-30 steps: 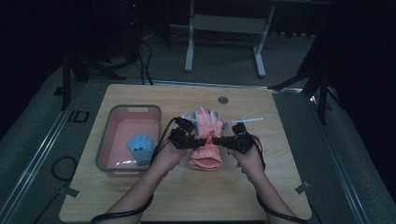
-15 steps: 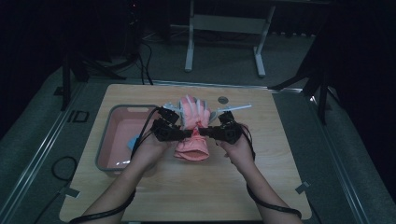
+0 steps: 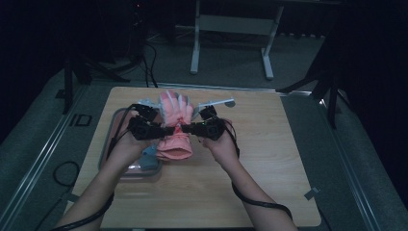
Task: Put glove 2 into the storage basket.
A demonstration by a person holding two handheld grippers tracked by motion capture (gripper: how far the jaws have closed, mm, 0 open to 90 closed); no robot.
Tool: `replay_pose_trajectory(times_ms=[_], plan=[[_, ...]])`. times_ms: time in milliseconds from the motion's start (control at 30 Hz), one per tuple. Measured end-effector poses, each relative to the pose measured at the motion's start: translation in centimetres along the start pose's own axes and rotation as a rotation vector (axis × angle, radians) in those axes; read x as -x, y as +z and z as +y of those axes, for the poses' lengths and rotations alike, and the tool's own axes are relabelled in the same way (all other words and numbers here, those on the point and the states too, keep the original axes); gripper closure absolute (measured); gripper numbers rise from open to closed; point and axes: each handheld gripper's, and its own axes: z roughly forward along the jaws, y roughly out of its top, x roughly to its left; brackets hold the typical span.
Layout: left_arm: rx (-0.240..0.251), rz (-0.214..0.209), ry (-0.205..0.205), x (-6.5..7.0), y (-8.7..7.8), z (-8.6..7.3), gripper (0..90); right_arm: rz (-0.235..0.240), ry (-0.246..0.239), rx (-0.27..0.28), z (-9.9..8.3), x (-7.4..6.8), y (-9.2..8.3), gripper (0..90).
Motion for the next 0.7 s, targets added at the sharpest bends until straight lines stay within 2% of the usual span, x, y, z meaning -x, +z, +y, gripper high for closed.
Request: replay_pose_trajectory(times_ms=[67,100,233,267,300,333,367,467,500,700], plan=[[0.005,0.006,-0.007,-0.7,-0.8,-0.3,70.1,0.003,-0.006,0.002,0.3,-0.3,0.4,77.9],[0.006,0.016,-0.012,-1.4,-1.6,-0.6,70.1,0.009,-0.01,0.003,0.7,-1.1,1.1,77.9],[0.002,0.03,-0.019,-2.5,-2.6,-1.0,70.1,0.024,-0.012,0.001,1.3,-2.0,2.3,78.0],[-0.001,0.038,-0.023,-2.8,-2.9,-1.1,70.1,0.026,-0.017,0.001,1.6,-2.7,3.2,78.0],[-0.002,0.044,-0.024,-3.2,-3.2,-1.3,70.1,0.026,-0.017,0.001,1.6,-2.7,3.2,78.0],[-0.007,0.055,-0.03,-4.0,-3.7,-1.6,70.1,0.032,-0.019,-0.001,2.0,-3.3,4.2,77.9],[-0.007,0.055,-0.03,-4.0,-3.7,-1.6,70.1,0.032,-0.019,-0.001,2.0,-3.3,4.2,77.9],[-0.017,0.055,-0.043,-5.9,-4.3,-2.7,70.1,0.05,-0.017,-0.009,2.4,-3.9,5.8,77.9],[-0.019,0.053,-0.046,-6.2,-4.4,-2.9,70.1,0.055,-0.018,-0.015,2.4,-4.3,6.8,78.0],[-0.041,0.044,-0.076,-8.5,-3.9,-4.8,70.1,0.064,-0.004,-0.04,1.8,-4.7,9.6,78.0]])
